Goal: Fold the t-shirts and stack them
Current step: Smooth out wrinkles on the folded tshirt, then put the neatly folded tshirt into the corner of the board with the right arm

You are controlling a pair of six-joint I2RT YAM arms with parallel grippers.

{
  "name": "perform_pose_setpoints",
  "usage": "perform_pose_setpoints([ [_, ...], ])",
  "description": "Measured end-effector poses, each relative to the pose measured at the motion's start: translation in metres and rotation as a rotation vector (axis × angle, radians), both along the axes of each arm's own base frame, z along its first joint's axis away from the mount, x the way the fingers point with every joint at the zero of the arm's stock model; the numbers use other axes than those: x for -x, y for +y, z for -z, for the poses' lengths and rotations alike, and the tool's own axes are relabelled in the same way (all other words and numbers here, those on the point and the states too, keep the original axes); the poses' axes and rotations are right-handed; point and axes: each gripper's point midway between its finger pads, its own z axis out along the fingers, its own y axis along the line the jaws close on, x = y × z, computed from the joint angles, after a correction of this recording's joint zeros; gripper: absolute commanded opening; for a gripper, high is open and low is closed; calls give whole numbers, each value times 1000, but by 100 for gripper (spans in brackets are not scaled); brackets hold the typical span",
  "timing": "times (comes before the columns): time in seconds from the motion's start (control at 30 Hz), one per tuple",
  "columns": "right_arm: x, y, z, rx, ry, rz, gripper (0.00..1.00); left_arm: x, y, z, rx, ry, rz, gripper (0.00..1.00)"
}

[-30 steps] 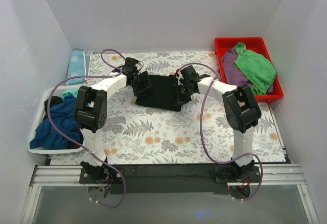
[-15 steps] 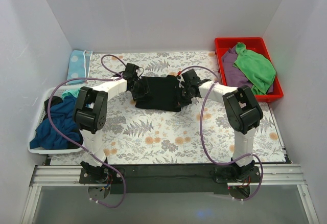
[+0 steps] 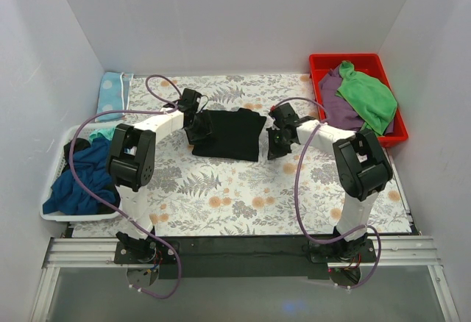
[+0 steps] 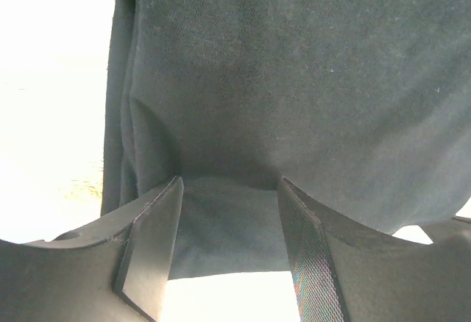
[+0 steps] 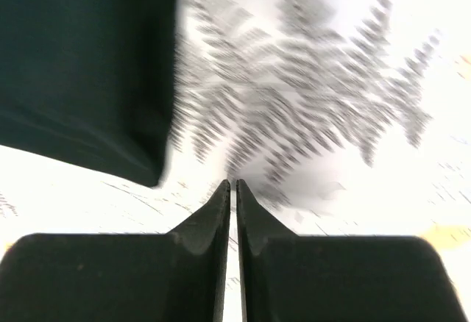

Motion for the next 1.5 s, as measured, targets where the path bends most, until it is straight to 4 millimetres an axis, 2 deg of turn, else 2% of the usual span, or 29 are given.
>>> perform_pose_setpoints([
  [0.1, 5, -14, -1, 47, 6, 18, 16, -1, 2, 0, -11, -2, -1, 55],
  [0.23, 9, -26, -15, 84, -17, 29, 31, -1, 3, -3, -20, -17, 26, 58],
  [0.27, 8, -27, -23, 84, -38, 29, 45, -2, 4, -4, -23, -25, 37, 59],
  [0.4, -1, -23, -50, 54, -111, 18, 68, -4, 7, -16, -27, -62, 58, 66],
  [0.5, -11, -11, -70, -6, -154, -7, 72, -6, 9, -40, -20, -120, 57, 70],
  [0.6, -17, 4, -80, -93, -175, -38, 73, -10, 11, -77, -10, -211, 45, 71],
  [0.67, -21, 14, -79, -154, -164, -55, 73, -12, 14, -101, -6, -273, 28, 72],
  [0.77, -34, 30, -67, -264, -117, -49, 74, -11, 19, -130, 1, -342, 7, 72],
  [0.83, -43, 35, -53, -315, -84, -32, 74, -11, 22, -142, 7, -369, -4, 72],
  [0.97, -57, 40, -29, -363, -22, -7, 74, -10, 25, -151, 12, -385, -14, 73],
  [1.1, -67, 51, -26, -405, -17, -26, 70, -6, 31, -152, 7, -385, -25, 73],
  [1.27, -79, 64, -23, -454, -18, -58, 59, 0, 40, -160, 4, -399, -46, 73],
  [1.4, -79, 68, -18, -481, 4, -60, 53, 1, 45, -166, 7, -413, -57, 73],
  [1.5, -80, 69, -15, -491, 10, -65, 36, 1, 47, -167, 6, -413, -62, 73],
])
